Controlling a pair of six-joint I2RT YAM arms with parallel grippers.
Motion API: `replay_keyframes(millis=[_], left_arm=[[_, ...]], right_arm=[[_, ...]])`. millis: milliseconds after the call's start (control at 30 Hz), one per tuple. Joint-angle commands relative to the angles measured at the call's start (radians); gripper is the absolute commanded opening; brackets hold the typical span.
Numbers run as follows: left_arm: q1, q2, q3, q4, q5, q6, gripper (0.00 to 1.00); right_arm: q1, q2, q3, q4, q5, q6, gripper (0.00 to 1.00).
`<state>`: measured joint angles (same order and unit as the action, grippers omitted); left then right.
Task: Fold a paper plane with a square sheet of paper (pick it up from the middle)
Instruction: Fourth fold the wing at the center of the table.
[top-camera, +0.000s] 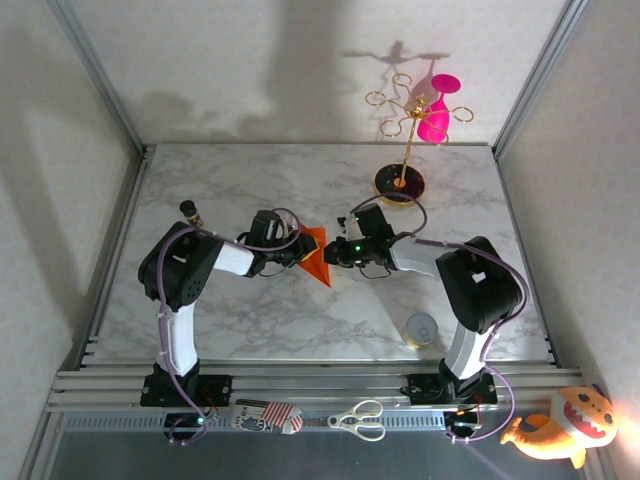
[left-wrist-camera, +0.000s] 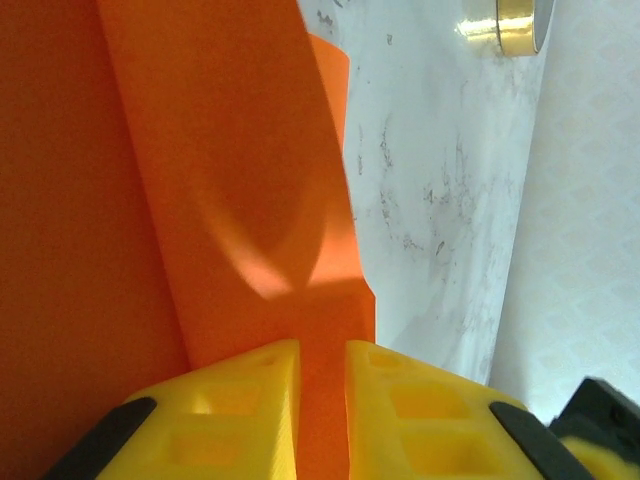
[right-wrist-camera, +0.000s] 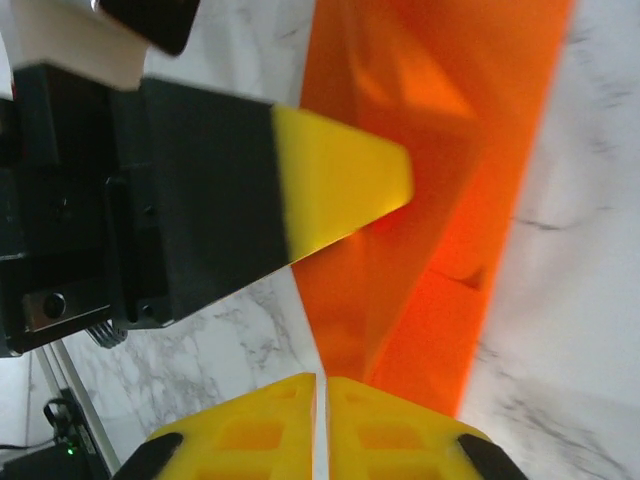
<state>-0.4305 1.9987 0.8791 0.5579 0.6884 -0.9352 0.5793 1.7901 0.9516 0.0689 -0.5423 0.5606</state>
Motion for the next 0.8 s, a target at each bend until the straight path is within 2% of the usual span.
replay_keyframes(millis=[0,267,767], left_arm=[[-0.008,0.019,0.004,-0.166,-0.094,0.028,0.19],[-0.011,0.017,0.023,-0.227,-0.121,0.024,0.2],[-0.01,0.024,0.03,-0.261,-0.131,0.023,0.2]], right_arm=[[0.034,0.033,0.042,-0.042,0.036,-0.036,0.11],[0.057,0.093,0.075,-0.075,0.057,-0.045,0.1],[0.056,0.109,0.084,-0.116,0.118,-0.056,0.1]])
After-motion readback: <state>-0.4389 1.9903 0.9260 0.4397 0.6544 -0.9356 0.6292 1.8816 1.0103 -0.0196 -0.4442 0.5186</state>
